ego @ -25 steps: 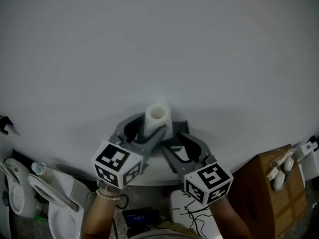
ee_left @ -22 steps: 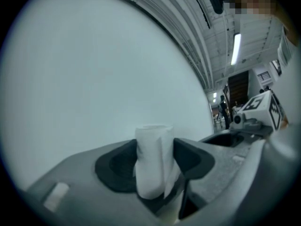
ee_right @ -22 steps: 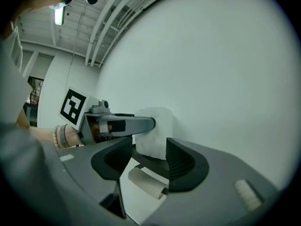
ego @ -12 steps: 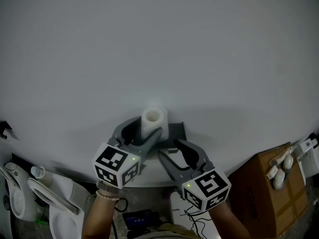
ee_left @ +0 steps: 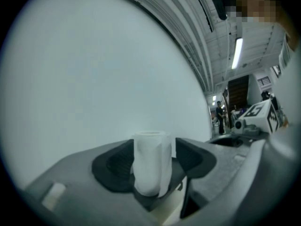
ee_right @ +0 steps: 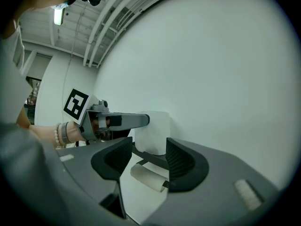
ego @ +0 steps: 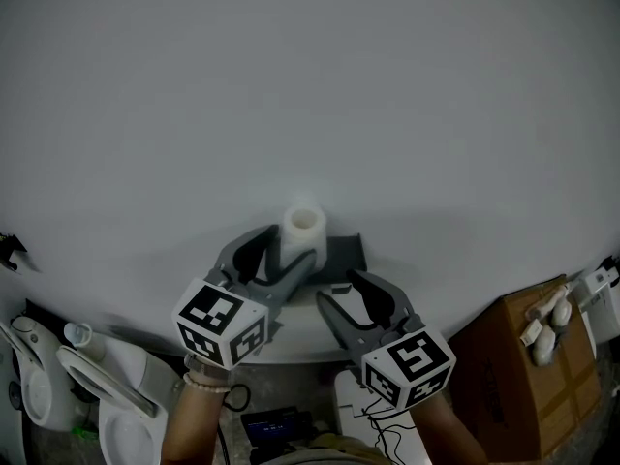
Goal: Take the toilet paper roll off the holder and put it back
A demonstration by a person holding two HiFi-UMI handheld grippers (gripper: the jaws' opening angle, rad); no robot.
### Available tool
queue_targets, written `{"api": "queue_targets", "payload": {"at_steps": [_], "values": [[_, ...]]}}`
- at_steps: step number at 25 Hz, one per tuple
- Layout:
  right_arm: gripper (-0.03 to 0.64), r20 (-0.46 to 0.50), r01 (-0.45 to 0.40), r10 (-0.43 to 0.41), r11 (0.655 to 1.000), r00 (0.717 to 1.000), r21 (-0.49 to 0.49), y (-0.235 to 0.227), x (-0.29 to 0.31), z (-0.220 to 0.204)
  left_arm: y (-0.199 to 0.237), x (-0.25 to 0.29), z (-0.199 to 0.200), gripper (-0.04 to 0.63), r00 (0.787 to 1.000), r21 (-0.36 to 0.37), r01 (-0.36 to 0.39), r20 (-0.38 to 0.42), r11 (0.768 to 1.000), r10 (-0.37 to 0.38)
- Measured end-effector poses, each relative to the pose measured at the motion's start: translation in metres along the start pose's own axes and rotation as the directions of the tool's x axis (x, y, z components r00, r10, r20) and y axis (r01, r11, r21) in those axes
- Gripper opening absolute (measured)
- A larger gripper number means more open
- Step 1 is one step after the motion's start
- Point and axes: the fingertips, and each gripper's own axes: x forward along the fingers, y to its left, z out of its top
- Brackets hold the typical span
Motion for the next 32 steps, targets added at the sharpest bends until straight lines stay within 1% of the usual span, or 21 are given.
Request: {"api": "queue_targets", "payload": {"at_steps": [4,8,11,14,18,20,25,28,32], "values": [[0.224,0.011,0.020,-0.020,1.000,1.000,0.004,0.001,-0.007,0.001,-0.006,-0.013,0.006,0.268,1.000,0.000,0.003,0.012,1.000,-0.003],[0.224,0.016,0.037,-0.037,0.999,0.999,-0.013,0.008,-0.018,0.001,-0.017,-0.031,0.011,0.267,1.000,0.000,-0.001,0.022,1.000,0.001],[0.222,0.022,0.051,-0.050,0.998,0.999,-0.035,0.015,-0.026,-0.001,-0.025,-0.045,0.011,0.239,1.000,-0.002,-0.007,0.024,1.000,0.007],[0.220,0.024,0.067,-0.067,0.997,0.997,-0.035,0.023,-0.035,-0.003,-0.032,-0.060,0.009,0.196,1.000,-0.002,-0.010,0.026,1.000,0.011],[0.163,0.030,0.100,-0.099,0.995,0.995,-0.027,0.032,-0.049,-0.007,-0.046,-0.078,0.003,0.133,1.000,0.000,-0.002,0.015,1.000,0.002],[0.125,0.029,0.118,-0.117,0.993,0.993,-0.023,0.036,-0.056,-0.010,-0.053,-0.087,-0.003,0.103,1.000,0.001,0.005,0.001,1.000,-0.005],[0.051,0.022,0.155,-0.155,0.988,0.988,-0.002,0.049,-0.075,-0.021,-0.071,-0.112,-0.016,0.046,1.000,-0.002,0.013,-0.027,1.000,-0.013],[0.028,0.019,0.173,-0.173,0.985,0.985,0.013,0.056,-0.087,-0.027,-0.081,-0.126,-0.023,0.020,0.999,-0.012,0.017,-0.034,1.000,-0.017],[0.021,0.011,0.184,-0.184,0.983,0.983,0.019,0.069,-0.101,-0.033,-0.092,-0.144,-0.029,-0.003,0.999,-0.029,0.018,-0.036,0.999,-0.020]]}}
